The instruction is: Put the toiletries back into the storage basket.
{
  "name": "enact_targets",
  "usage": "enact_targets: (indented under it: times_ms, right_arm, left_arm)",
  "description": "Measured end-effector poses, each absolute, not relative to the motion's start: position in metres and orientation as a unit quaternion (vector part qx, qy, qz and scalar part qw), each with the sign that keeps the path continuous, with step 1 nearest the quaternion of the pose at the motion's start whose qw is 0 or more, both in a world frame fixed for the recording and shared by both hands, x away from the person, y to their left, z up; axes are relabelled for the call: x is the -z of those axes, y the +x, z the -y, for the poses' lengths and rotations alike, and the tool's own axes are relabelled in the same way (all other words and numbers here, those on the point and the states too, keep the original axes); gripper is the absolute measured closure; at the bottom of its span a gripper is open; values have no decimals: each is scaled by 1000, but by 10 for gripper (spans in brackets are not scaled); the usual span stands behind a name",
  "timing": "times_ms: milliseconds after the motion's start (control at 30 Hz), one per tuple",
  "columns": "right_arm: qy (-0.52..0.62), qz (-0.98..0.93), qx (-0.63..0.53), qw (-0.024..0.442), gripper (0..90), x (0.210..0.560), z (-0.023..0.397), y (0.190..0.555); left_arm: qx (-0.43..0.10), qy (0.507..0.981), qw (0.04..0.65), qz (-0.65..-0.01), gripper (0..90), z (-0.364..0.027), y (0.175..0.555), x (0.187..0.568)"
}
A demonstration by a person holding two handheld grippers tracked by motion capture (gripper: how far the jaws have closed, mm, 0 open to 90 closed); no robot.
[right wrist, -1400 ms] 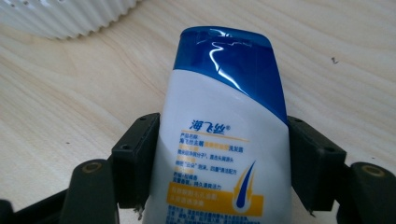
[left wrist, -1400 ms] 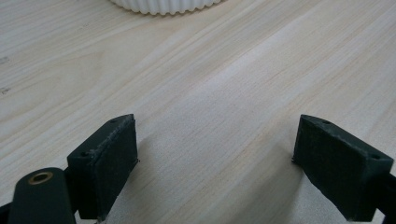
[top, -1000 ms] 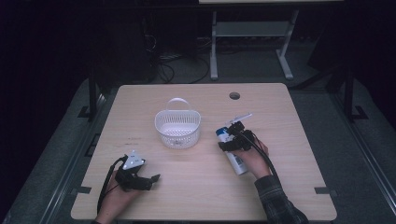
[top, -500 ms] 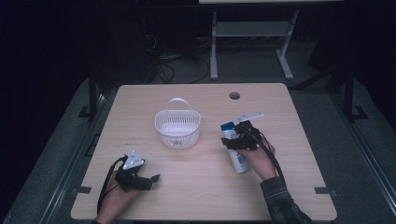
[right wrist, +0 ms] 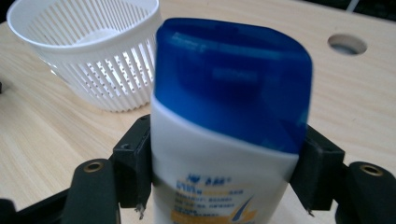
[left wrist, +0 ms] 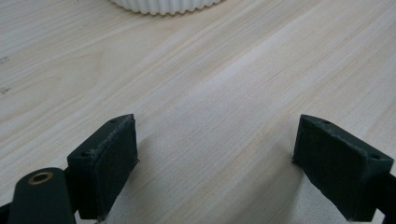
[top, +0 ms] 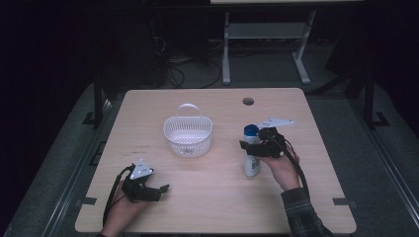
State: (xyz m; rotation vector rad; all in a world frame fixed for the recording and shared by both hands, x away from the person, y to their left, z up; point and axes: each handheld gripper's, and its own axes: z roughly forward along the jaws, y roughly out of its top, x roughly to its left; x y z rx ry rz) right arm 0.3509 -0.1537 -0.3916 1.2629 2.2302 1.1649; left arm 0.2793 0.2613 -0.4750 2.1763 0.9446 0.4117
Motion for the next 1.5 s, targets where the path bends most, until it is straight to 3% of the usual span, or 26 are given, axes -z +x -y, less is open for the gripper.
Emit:
enact_targets:
  times_ms: [833, 1500]
  right_arm:
    - [403, -762, -462, 208, 331, 378, 174, 332]
    - [371, -768, -477, 214, 333, 351, 152, 337]
  left_arm:
    - [-160, 843, 360, -367, 127, -261, 279, 475]
    - [-160, 842, 361, -367, 127, -261, 279, 475]
